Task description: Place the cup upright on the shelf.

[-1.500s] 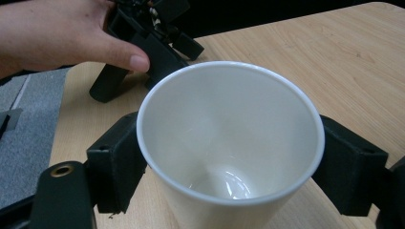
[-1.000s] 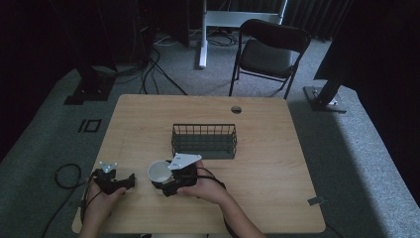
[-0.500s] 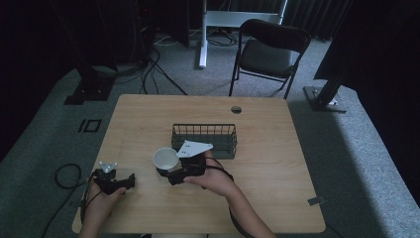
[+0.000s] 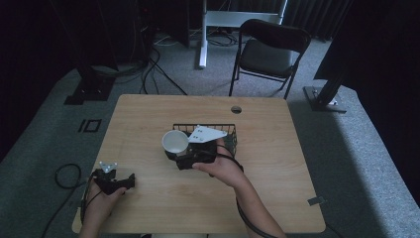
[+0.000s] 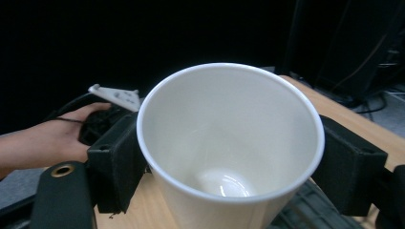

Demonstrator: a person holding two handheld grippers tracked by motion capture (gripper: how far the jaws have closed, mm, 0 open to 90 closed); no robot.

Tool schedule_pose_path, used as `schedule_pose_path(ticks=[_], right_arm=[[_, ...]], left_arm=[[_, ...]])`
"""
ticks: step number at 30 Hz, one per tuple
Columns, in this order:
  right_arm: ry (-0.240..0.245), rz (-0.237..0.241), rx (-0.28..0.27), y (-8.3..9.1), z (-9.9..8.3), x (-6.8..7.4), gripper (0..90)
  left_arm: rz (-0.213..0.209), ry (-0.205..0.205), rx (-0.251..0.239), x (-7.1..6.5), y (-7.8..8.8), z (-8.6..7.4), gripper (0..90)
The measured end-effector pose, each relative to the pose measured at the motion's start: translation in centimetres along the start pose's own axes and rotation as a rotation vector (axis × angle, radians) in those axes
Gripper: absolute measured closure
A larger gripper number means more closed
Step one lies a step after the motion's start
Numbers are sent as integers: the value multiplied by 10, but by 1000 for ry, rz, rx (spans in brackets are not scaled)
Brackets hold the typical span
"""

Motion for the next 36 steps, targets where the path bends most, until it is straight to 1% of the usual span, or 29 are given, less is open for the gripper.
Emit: schedule_pose_path(ticks=[1, 3, 5, 6, 7, 11, 12, 13, 14, 15, 16, 17, 18, 19, 20, 21, 22, 23, 24, 25, 26, 27, 28, 29, 30, 31, 32, 33, 36], right_arm=[[-13, -25, -1, 2, 3, -7, 196], [-30, -48, -3, 3, 5, -14, 196], [-35, -81, -2, 4, 6, -23, 196], [-35, -81, -2, 4, 6, -23, 196], [-50, -108, 0, 6, 6, -32, 196], [-98, -189, 12, 8, 7, -50, 196], [-98, -189, 12, 8, 7, -50, 196], [-94, -238, 19, 9, 6, -60, 196], [-99, -257, 22, 10, 5, -64, 196], [-106, -272, 21, 10, 5, -68, 196], [-106, -272, 21, 10, 5, -68, 196], [-101, -302, 29, 10, 3, -75, 196], [-101, -302, 29, 10, 3, -75, 196], [-106, -336, 32, 10, 1, -85, 196], [-106, -336, 32, 10, 1, -85, 196], [-113, -353, 38, 10, -2, -91, 197], [-113, -353, 38, 10, -2, -91, 197], [-118, -382, 47, 9, -5, -99, 196], [-118, -382, 47, 9, -5, -99, 196], [-129, -417, 58, 7, -9, -107, 196], [-129, -417, 58, 7, -9, -107, 196], [-130, -439, 72, 5, -13, -112, 197], [-130, -439, 72, 5, -13, -112, 197], [-126, -471, 86, 3, -18, -118, 197], [-126, -471, 86, 3, -18, -118, 197], [-140, -501, 97, 0, -23, -124, 197], [-140, -501, 97, 0, -23, -124, 197], [-153, -524, 108, -3, -31, -130, 197], [-183, -543, 134, -7, -44, -137, 197]], left_arm=[[0, 0, 0, 0, 0, 0, 13], [0, 0, 0, 0, 0, 0, 13], [0, 0, 0, 0, 0, 0, 13], [0, 0, 0, 0, 0, 0, 13], [0, 0, 0, 0, 0, 0, 13], [0, 0, 1, 0, 0, 0, 13], [0, 0, 1, 0, 0, 0, 13], [0, 0, 0, 0, 0, 0, 13], [0, 0, 0, 0, 0, 0, 13], [0, 0, 0, 0, 0, 0, 13], [0, 0, 0, 0, 0, 0, 13], [0, 0, 0, 0, 0, 0, 13], [0, 0, 0, 0, 0, 0, 13], [0, 0, 0, 0, 0, 0, 13], [0, 0, 0, 0, 0, 0, 13], [0, 0, 0, 0, 0, 0, 13], [0, 0, 0, 0, 0, 0, 13], [0, 0, -1, 0, 0, 0, 13], [0, 0, -1, 0, 0, 0, 13], [0, 0, -1, 0, 0, 0, 13], [0, 0, -1, 0, 0, 0, 13], [0, 0, -1, 0, 0, 0, 13], [0, 0, -1, 0, 0, 0, 14], [0, 0, 0, 0, 0, 0, 14], [0, 0, 0, 0, 0, 0, 14], [0, 0, -1, 0, 0, 0, 13], [0, 0, -1, 0, 0, 0, 13], [0, -1, -1, 0, 0, 0, 13], [0, 0, -1, 0, 0, 0, 13]])
Point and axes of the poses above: each handheld gripper's, and its own axes: y roughly backward along the jaws, z roughly out of its top, x roughly to its left, the point moved 8 cm from there along -y, roughly forward along the jaws, and after that the axes turned 14 degrees about -z, right-handed, at the moved point
